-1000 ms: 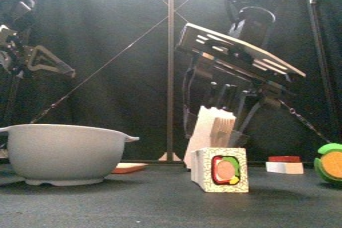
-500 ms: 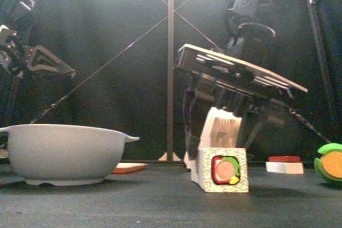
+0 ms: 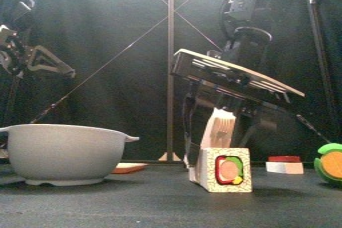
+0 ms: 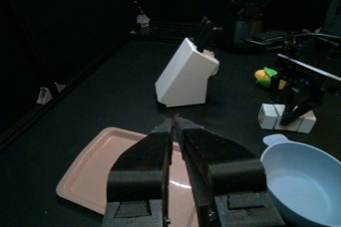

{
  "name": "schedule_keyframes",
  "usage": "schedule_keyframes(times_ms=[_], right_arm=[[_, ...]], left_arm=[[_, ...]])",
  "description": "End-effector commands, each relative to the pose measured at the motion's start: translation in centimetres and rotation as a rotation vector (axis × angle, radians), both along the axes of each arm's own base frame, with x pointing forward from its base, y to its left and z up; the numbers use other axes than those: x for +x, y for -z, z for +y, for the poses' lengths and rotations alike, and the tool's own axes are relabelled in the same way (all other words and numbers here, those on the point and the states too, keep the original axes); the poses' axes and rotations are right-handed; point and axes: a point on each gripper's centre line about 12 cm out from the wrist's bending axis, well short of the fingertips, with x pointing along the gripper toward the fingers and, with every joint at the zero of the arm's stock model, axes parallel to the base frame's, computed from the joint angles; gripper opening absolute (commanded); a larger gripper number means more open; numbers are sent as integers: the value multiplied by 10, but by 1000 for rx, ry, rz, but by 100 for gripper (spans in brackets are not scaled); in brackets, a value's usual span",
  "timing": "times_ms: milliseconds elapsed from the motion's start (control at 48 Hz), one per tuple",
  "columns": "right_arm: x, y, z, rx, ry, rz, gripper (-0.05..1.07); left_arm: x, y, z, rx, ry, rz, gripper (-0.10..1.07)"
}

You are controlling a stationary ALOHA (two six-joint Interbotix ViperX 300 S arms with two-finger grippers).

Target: Grab white sushi roll

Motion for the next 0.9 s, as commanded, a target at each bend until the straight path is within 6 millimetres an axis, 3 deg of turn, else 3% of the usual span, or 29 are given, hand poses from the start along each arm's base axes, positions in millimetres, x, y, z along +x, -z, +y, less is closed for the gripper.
schedule_keyframes(times_ms=[0, 125, 396, 875], right_arm=[[6, -12, 2, 10, -3, -37, 77], [6, -16, 0, 10, 3, -43, 72], [11, -49, -5, -28, -15, -117, 70], [17, -61, -7, -37, -53, -176, 70]], left_arm=[[2, -5, 1, 7, -2, -16, 54], [2, -5, 1, 5, -3, -15, 54], [2, -5, 1, 5, -3, -16, 54], [2, -5, 1, 4, -3, -16, 54]])
